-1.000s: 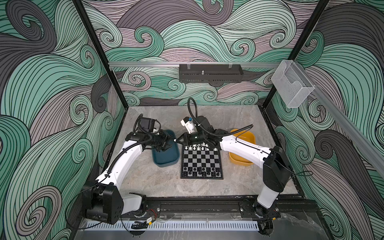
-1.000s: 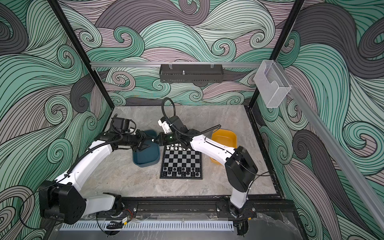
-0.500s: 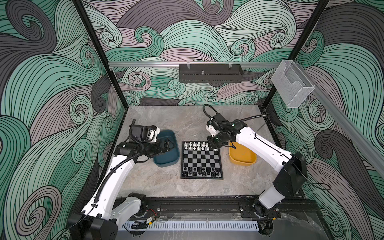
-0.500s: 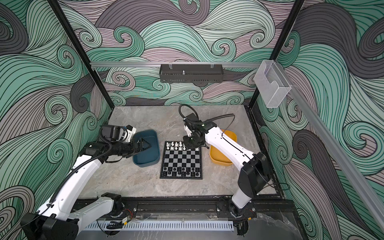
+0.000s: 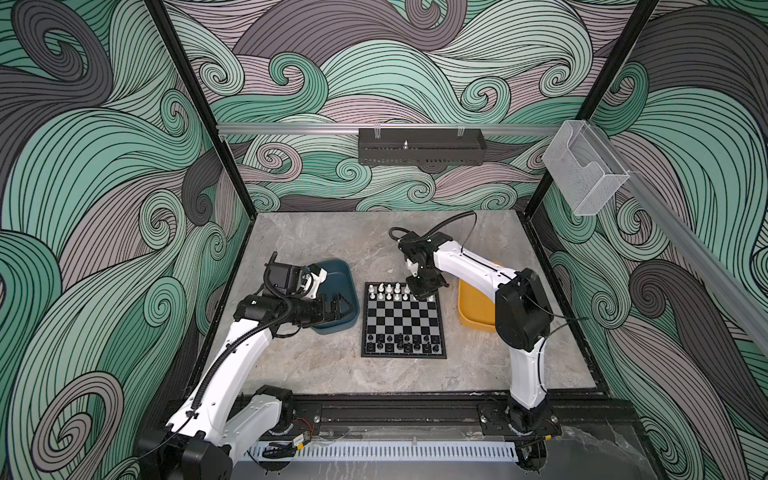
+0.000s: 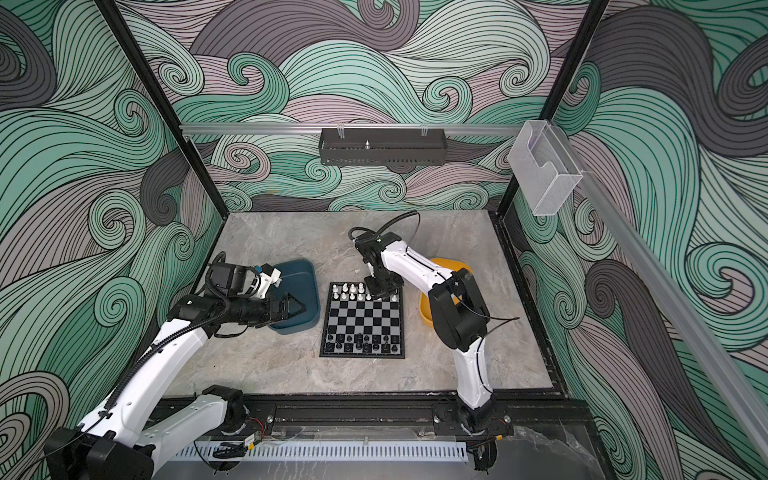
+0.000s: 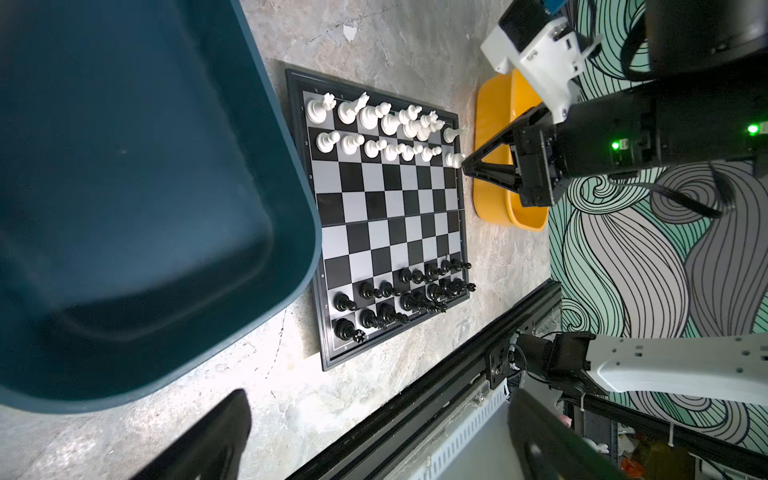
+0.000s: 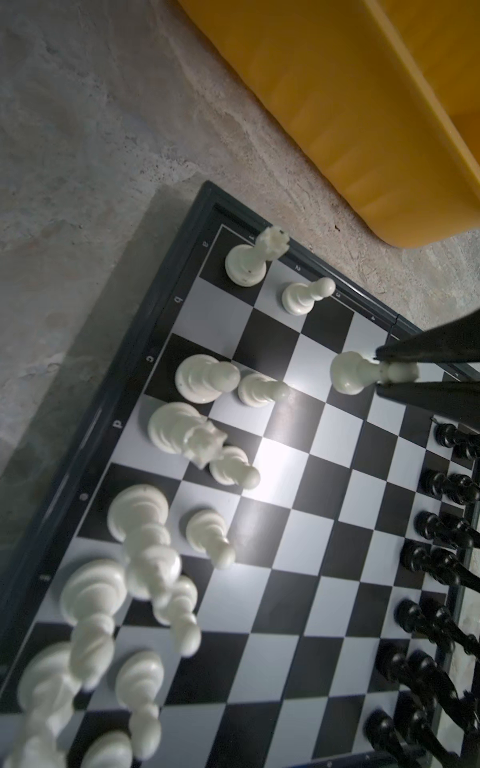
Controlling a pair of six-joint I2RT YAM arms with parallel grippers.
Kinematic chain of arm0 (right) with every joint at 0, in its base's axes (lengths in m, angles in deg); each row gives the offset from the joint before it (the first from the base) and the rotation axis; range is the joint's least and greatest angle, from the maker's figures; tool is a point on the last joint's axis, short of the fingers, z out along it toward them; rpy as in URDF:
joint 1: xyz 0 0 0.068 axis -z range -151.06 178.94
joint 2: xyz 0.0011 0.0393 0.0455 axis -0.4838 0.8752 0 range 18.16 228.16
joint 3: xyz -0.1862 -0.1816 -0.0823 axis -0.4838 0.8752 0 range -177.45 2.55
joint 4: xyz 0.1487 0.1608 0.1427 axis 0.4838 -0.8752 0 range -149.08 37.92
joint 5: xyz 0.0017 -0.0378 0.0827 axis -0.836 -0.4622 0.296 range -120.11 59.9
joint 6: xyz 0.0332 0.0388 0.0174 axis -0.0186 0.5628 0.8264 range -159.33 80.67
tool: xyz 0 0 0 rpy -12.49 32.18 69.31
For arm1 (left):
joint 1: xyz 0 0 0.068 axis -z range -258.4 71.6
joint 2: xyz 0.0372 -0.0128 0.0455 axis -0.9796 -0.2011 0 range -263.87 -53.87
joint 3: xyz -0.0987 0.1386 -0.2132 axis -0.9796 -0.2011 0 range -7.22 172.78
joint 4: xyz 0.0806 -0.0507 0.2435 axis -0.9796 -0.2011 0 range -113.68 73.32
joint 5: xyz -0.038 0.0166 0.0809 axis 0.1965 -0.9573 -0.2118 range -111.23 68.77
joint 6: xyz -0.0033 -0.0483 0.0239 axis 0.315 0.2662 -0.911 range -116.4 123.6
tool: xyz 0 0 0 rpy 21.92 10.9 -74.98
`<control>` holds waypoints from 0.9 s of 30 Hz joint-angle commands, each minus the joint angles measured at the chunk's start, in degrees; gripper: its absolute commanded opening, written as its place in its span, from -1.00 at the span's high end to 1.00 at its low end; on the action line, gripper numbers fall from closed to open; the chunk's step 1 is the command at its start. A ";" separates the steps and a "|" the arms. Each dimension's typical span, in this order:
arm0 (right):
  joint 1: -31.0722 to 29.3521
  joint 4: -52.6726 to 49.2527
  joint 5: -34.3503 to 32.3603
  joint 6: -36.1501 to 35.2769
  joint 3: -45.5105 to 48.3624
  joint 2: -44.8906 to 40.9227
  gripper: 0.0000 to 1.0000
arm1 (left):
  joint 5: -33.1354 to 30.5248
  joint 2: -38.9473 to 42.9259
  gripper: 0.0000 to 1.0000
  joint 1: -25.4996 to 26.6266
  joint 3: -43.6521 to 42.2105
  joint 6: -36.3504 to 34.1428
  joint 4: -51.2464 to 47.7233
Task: Set up the chess pieces on the board
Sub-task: 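Lower the white pawn onto the board's white rows and open the right gripper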
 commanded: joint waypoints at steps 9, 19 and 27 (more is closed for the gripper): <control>1.65 -2.97 -1.64 -2.20 -3.75 5.26 1.00 | -1.05 0.65 -0.97 0.42 1.88 -1.11 -0.80; 1.87 -3.01 0.13 -2.37 -5.14 7.18 1.00 | -2.44 0.80 -0.97 0.39 2.22 -1.03 -1.59; 1.87 -2.99 1.61 -2.37 -5.62 8.13 0.78 | -2.97 0.64 -0.97 0.41 2.23 -0.93 -1.68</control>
